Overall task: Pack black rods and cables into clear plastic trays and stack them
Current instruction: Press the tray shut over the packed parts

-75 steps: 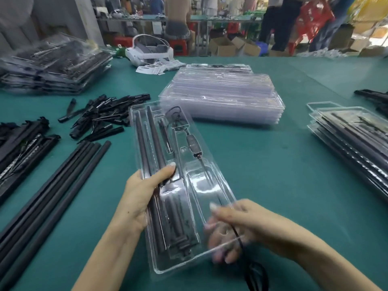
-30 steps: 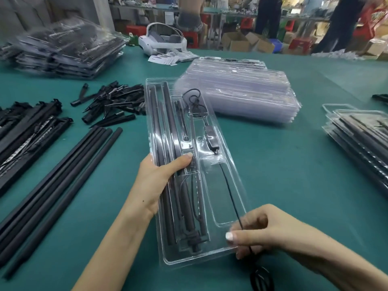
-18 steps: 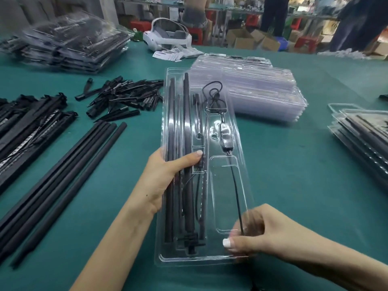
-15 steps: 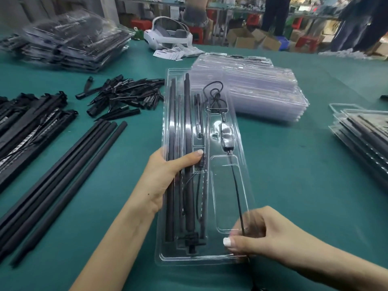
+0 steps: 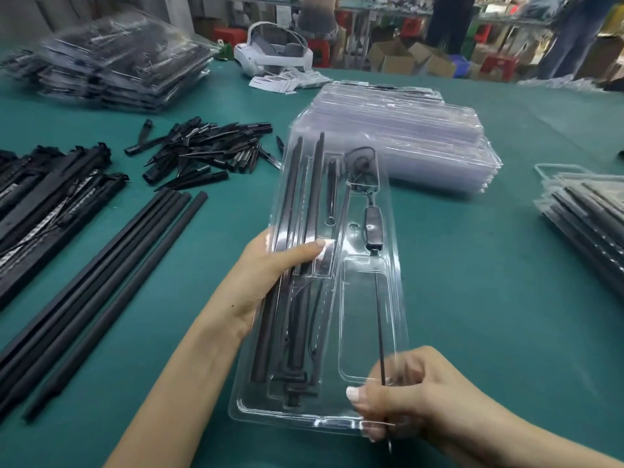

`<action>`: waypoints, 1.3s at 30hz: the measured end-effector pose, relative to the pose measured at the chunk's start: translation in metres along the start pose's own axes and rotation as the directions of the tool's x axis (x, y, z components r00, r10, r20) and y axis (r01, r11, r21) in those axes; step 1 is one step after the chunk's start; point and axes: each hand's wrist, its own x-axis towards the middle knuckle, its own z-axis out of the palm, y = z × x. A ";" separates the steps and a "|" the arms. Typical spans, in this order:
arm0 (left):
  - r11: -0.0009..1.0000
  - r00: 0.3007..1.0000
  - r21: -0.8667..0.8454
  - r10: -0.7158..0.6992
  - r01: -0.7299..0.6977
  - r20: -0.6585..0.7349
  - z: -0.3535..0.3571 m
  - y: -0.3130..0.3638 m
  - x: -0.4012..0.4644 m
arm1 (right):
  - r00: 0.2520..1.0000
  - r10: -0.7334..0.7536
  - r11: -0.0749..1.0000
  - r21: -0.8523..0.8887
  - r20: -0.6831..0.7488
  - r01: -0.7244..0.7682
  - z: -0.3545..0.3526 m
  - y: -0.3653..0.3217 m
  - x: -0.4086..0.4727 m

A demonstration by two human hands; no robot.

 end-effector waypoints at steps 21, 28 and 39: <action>0.993 0.998 0.095 -0.065 0.066 -0.019 -0.004 -0.002 0.005 | 0.998 0.016 0.987 -0.158 0.069 -0.005 -0.006 -0.007 -0.001; 0.689 0.950 -0.688 -0.003 0.229 0.313 -0.012 0.008 -0.043 | 0.979 -0.172 0.963 0.190 -0.109 0.190 0.006 -0.011 -0.007; 0.997 0.998 0.068 0.032 -0.027 -0.062 0.041 -0.030 -0.095 | 0.916 -0.073 0.939 0.282 -0.395 0.196 0.039 0.013 0.016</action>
